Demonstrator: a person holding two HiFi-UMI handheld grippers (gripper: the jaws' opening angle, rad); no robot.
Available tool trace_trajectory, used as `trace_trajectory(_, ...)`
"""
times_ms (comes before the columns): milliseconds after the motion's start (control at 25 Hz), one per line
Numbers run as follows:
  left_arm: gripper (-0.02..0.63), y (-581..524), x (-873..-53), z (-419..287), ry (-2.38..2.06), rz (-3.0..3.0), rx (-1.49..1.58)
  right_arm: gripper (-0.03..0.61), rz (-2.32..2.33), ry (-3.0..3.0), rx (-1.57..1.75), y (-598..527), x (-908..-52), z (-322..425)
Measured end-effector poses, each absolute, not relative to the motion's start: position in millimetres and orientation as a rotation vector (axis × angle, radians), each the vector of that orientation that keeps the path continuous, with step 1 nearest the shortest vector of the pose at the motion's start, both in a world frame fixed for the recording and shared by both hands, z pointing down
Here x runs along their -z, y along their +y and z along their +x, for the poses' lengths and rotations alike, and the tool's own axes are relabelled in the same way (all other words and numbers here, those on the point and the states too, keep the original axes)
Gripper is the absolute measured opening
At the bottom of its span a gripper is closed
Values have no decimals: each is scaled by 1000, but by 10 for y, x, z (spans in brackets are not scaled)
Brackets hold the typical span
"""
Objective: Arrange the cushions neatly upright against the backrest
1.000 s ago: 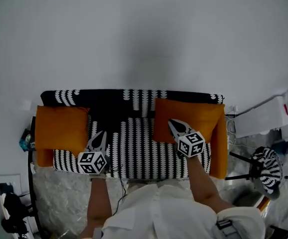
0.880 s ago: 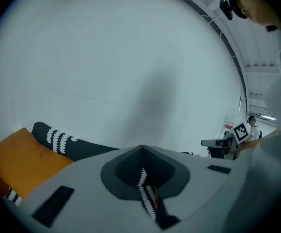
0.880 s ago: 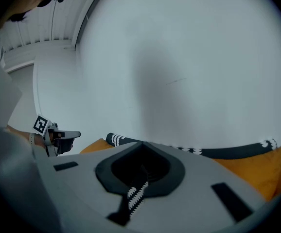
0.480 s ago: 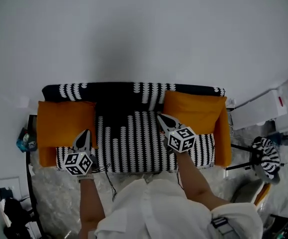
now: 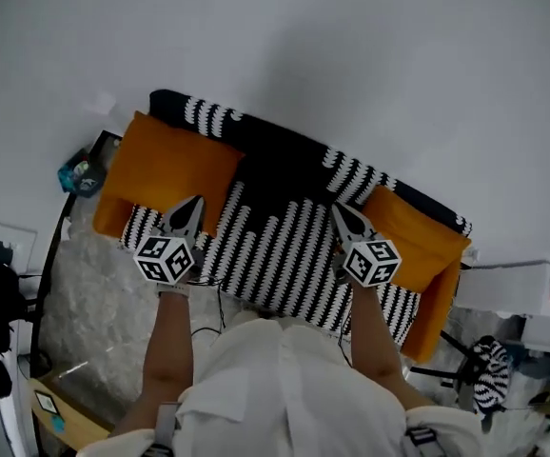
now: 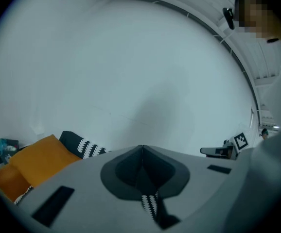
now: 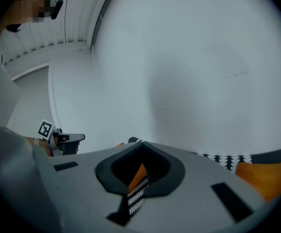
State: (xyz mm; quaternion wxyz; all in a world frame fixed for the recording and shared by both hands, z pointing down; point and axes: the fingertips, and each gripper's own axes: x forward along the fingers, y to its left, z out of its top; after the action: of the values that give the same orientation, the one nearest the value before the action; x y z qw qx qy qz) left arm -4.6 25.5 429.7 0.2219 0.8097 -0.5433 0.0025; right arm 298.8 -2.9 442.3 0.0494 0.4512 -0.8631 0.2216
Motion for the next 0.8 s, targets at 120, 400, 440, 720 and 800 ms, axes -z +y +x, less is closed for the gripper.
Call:
trace_trajectory(120,17,359,-4202,-206,-1557,2203,19,8,1282,-2684,-663,-113,-4357,2790)
trace_trajectory(400,18,506,-4094,-728,-1686,2136,56,8,1080,-2774,-615,-284,-4260,2220)
trace_trajectory(440,18,500,-4101,-798,-1697,2129,60,8,1051,-2779,-608,-300,-4257,2141)
trace_trajectory(720,18,261,-4249,-1239,-1683,2122,48,8,955,-2776,-599,-486,-4329,1627)
trace_trajectory(800,20,140,-4311,-1395,-1661,2132,34,8,934,-2767,-602,-520,-4386,1431)
